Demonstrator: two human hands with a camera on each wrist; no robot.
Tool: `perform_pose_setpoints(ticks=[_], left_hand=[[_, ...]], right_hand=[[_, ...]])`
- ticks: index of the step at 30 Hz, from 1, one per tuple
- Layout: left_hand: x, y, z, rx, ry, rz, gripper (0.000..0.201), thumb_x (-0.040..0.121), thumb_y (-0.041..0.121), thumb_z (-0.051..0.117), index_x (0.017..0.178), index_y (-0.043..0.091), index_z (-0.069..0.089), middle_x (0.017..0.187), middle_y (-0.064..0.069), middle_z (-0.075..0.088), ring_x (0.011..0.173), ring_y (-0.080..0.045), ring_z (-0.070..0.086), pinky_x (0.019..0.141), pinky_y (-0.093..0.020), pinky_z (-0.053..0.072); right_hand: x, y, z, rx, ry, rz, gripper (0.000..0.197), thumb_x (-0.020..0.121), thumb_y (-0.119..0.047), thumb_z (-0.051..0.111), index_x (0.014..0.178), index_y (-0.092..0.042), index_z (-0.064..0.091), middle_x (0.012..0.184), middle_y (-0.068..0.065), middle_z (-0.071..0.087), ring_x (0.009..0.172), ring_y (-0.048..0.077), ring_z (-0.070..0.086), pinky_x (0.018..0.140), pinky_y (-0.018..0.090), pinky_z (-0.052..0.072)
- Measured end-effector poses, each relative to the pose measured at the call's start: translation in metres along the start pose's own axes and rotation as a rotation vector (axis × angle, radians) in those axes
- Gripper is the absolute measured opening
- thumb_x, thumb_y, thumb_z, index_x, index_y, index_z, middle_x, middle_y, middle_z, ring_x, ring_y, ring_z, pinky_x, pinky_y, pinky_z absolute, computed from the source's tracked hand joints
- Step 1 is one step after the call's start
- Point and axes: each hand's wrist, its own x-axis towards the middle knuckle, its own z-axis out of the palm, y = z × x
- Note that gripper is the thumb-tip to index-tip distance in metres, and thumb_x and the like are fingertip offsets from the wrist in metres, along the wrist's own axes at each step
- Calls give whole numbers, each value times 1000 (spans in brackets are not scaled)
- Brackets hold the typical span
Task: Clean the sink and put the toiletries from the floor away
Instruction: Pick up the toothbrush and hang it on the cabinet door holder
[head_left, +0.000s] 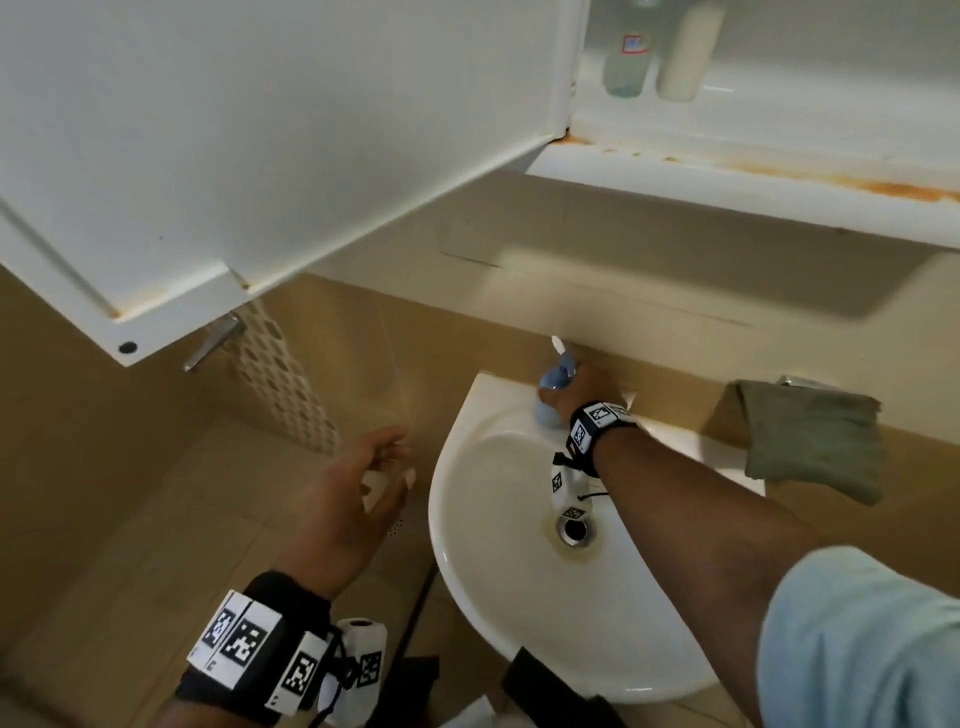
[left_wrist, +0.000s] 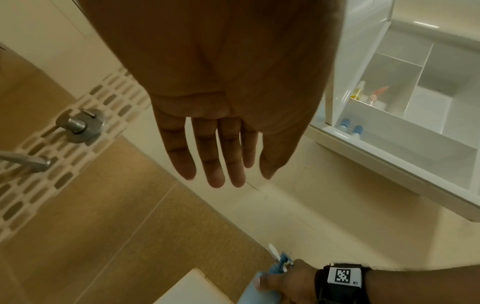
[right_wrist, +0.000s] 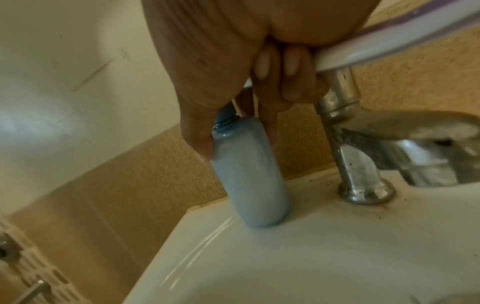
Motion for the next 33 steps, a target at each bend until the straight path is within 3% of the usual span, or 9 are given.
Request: perform_pose_setpoints(ticks=[3,7,12,20,23,27,30,31,33], left_hand=[[5,-12,-6,-6,-21,15,45,90,28,69,133,30,57,110,23,67,104,4,62,82,-21,52],[17,-17,-9,0,-33,29,45,91,31,68,134,30,56,110,24,67,105,4,63,86,-26,55],[30,-12,-5,29,-57,69,44,91,36,66,134,32,55,112,20,68,105,4,62,86,-24,55],[28,-5,-7,-46,-40,66,41,92,38,63,132,35,54,111,21,67,105,3,63,85,-36,57],[25,5,-16,-57,48,58,45,91,33,67,133,36,52,109,21,68,101,4,64,83,-31,58],[22,24,-43,-292,247,32,68,81,48,74,140,40,41,114,13,69,95,-5,69,82,-23,56],[22,28,-75,-332,447,56,40,87,47,67,122,53,50,113,13,71,95,-7,71,86,-35,58],[21,29,-87,-314,508,66,30,92,38,64,116,54,54,110,16,72,94,-5,71,86,-37,59],[26,38,-123,-261,621,112,38,97,23,59,109,60,57,105,28,71,95,2,69,84,-27,58]], right_hand=[[1,-2,4,22,32,32,49,80,-38,80,117,-11,63,112,9,69,105,30,65,92,34,50],[-4,0,5,89,72,78,33,81,-34,80,98,-17,58,96,3,64,102,28,65,86,30,46],[-10,2,11,101,82,114,74,75,-45,83,133,-9,52,128,13,63,117,34,59,92,37,48],[-41,3,-11,139,204,-13,90,68,-50,85,142,-19,44,133,12,50,119,32,54,93,40,49],[-63,-2,-27,176,254,-71,86,73,-52,79,145,-24,41,133,10,47,118,28,52,94,37,47],[-102,-37,-56,410,386,-292,55,85,-61,60,126,-25,56,115,2,60,104,23,59,87,33,47],[-141,-91,-96,647,463,-497,15,100,-44,53,109,-32,56,88,-6,65,76,5,59,68,18,45],[-156,-107,-112,729,455,-556,9,102,-38,51,104,-32,57,76,-3,62,63,8,55,60,22,43],[-181,-149,-151,863,376,-684,13,101,-38,49,102,-29,58,61,6,47,51,18,42,49,37,36]])
